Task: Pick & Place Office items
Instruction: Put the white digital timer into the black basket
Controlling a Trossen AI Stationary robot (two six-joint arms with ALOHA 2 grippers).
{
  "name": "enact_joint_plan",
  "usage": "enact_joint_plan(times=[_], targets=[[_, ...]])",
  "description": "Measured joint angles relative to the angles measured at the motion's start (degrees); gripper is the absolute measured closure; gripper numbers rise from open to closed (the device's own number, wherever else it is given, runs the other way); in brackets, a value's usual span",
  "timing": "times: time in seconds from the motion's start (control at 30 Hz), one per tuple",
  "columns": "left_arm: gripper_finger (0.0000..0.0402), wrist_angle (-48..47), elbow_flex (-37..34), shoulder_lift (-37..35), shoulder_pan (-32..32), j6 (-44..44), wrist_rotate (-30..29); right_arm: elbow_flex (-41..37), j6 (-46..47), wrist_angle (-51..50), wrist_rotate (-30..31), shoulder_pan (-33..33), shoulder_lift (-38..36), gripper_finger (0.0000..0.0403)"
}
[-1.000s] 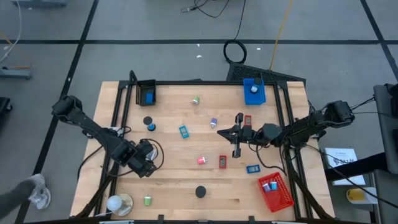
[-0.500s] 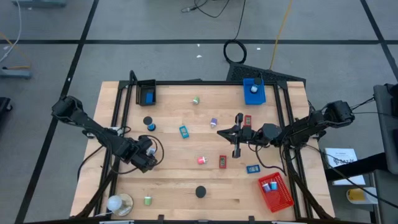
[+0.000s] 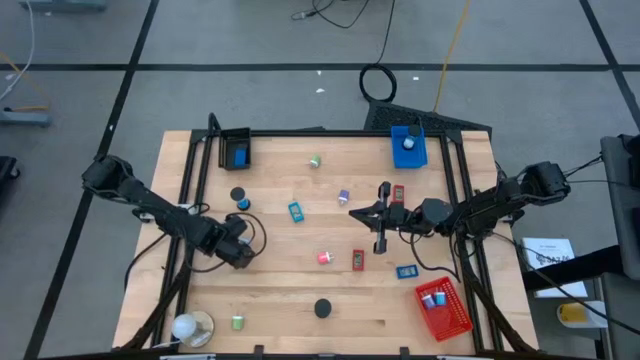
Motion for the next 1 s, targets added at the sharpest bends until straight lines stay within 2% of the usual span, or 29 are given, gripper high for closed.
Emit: enact_joint_plan(times=[0.3,0.47,0.53,0.63,0.83,1.0], targets=[[0.0211,1.0,-1.3,-0.1,0.0,2.4,2.7,0.0,0.0,-0.3,0.0,0.0,0.0,0.0394],[0.0262,-1.9,0.7,-0.1,0.8,7.6,4.6,0.0,0.0,-0.3,0.0,0.0,0.0,0.0394],[0.0262,-5.7,2.9,-0.7,1.7,9.8,5.0,0.0,0.0,-0.3,0.0,0.0,0.0,0.0395],[0.0262,-11.9,7.4,-2.6,3.4,12.6,2.5,0.0,0.0,-0.5,0.0,0.0,0.0,0.0394],[0.0256,-24.6,18.1,-7.5,7.5,16.8,-5.8,0.0,0.0,-0.9,0.0,0.0,0.0,0.0395],[0.0253,-29.7,24.6,-11.6,13.6,21.2,-12.8,0.0,0.0,-1.1,0.0,0.0,0.0,0.0395]])
